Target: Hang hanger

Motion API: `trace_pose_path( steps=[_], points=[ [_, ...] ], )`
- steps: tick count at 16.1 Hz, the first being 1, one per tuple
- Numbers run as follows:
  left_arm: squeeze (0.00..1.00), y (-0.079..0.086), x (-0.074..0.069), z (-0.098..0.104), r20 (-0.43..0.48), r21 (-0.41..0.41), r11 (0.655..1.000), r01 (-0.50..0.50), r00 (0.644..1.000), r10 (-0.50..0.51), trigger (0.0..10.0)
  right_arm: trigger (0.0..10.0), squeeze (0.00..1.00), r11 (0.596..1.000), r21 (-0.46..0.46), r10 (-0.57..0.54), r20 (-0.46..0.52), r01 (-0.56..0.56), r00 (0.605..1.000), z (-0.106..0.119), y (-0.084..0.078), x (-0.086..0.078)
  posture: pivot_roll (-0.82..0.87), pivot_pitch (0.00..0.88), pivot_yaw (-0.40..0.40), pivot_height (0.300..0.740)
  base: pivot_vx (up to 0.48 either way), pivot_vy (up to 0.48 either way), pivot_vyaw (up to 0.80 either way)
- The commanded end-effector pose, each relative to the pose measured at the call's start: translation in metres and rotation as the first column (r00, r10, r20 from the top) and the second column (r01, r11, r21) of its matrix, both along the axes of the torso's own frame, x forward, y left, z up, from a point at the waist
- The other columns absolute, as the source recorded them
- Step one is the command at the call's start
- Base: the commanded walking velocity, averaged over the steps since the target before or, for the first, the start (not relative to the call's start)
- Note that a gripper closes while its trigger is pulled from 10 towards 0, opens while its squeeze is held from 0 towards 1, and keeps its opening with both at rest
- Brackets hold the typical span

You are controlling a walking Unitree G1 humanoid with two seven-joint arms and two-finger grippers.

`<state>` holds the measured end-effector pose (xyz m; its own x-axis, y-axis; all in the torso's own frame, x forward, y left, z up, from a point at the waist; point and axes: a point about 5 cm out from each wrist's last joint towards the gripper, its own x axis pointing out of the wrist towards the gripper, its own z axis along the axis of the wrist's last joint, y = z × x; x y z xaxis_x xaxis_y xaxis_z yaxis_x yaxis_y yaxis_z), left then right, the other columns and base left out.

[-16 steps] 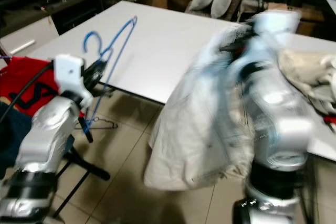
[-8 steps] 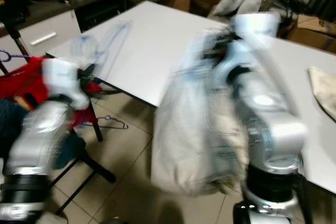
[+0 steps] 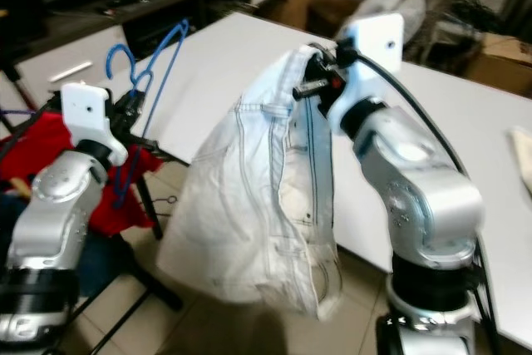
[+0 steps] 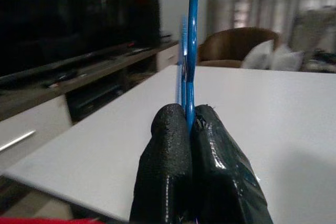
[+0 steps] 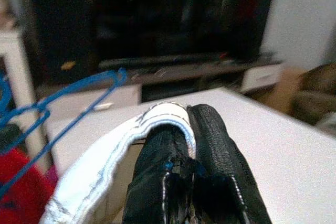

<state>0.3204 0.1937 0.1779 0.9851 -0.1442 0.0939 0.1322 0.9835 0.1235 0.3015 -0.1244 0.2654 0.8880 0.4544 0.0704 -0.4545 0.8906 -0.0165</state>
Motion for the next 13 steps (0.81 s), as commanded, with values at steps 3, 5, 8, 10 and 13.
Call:
trace_pose_path(
  steps=[3,5,8,10,13],
  points=[
    [0.0,-0.011,0.004,0.003,0.01,-0.003,0.999,0.033,0.999,-0.033,10.0,10.0,0.0,0.998,-0.057,-0.024,0.048,0.027,0.999,0.015,0.005,0.036,-0.07,0.0,-0.007,0.74,0.406,0.0,0.0],
    [0.0,-0.013,0.007,0.005,0.017,-0.003,0.999,0.039,0.999,-0.039,10.0,10.0,0.0,0.999,0.014,-0.048,0.148,0.046,0.988,0.047,0.009,0.058,-0.07,0.0,-0.006,0.74,0.405,0.0,0.0],
    [0.0,-0.01,0.006,0.009,0.036,-0.005,1.0,0.027,0.999,-0.027,10.0,10.0,0.0,0.737,0.436,-0.51,-0.144,0.517,0.848,0.036,-0.095,0.092,-0.05,0.0,-0.037,0.74,0.402,0.0,0.0],
    [0.0,-0.009,0.004,0.006,0.033,-0.006,1.0,0.02,0.999,-0.02,10.0,10.0,0.0,0.675,0.366,-0.604,-0.226,0.641,0.765,-0.01,-0.132,0.079,-0.04,0.0,-0.044,0.74,0.401,0.0,0.0],
    [0.0,-0.015,0.003,0.002,0.009,-0.004,0.999,0.055,0.998,-0.055,10.0,10.0,0.0,0.568,0.21,-0.693,-0.399,0.796,0.6,-0.1,-0.163,0.032,-0.04,0.0,-0.035,0.74,0.21,0.0,0.0]
  ],
)
